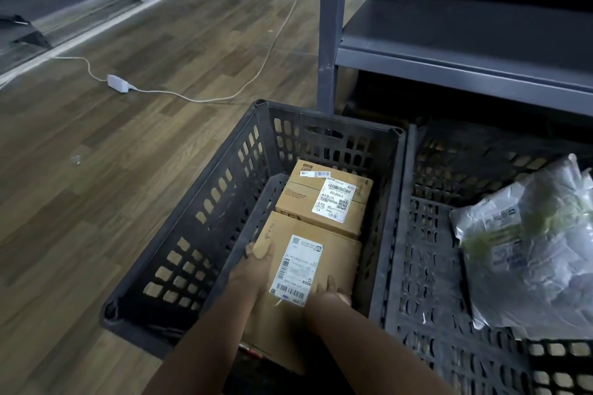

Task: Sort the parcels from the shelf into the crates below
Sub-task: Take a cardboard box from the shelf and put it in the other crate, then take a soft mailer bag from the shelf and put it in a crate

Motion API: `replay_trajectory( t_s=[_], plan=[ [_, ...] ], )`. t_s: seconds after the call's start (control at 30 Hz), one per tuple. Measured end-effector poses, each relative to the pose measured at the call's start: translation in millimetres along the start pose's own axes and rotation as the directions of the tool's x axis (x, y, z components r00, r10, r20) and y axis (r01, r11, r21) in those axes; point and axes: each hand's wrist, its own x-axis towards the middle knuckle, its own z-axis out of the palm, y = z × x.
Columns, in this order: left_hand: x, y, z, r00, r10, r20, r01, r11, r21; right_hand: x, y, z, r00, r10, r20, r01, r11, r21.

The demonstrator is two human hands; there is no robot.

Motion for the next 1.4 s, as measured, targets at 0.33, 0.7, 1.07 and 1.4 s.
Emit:
replay_trajectory(
  t_s=[0.33,0.7,1.07,1.4],
  plan=[
    [-28,11,-25,0.986,0.145,0.083,-0.157,0.975,0.160,-33,1,-43,0.984,-0.171,-0.052,0.143,0.928,-0.344],
    [-161,65,-241,0.944,0.300,-0.140,-0.280,0.949,0.147,-235,31,-225,0.864,-0.259,-0.432,0.272,0.962,-0.034],
    [-398,160,-492,0.819,0.454,-0.352,-0.405,0.891,0.205,-545,69,-396,0.702,-0.285,-0.653,0.310,0.947,-0.080],
    [-591,264,-630,0.594,0.568,-0.569,-0.587,0.790,0.177,-787,176,-493,0.488,-0.089,-0.868,0.279,0.959,0.059]
  ],
)
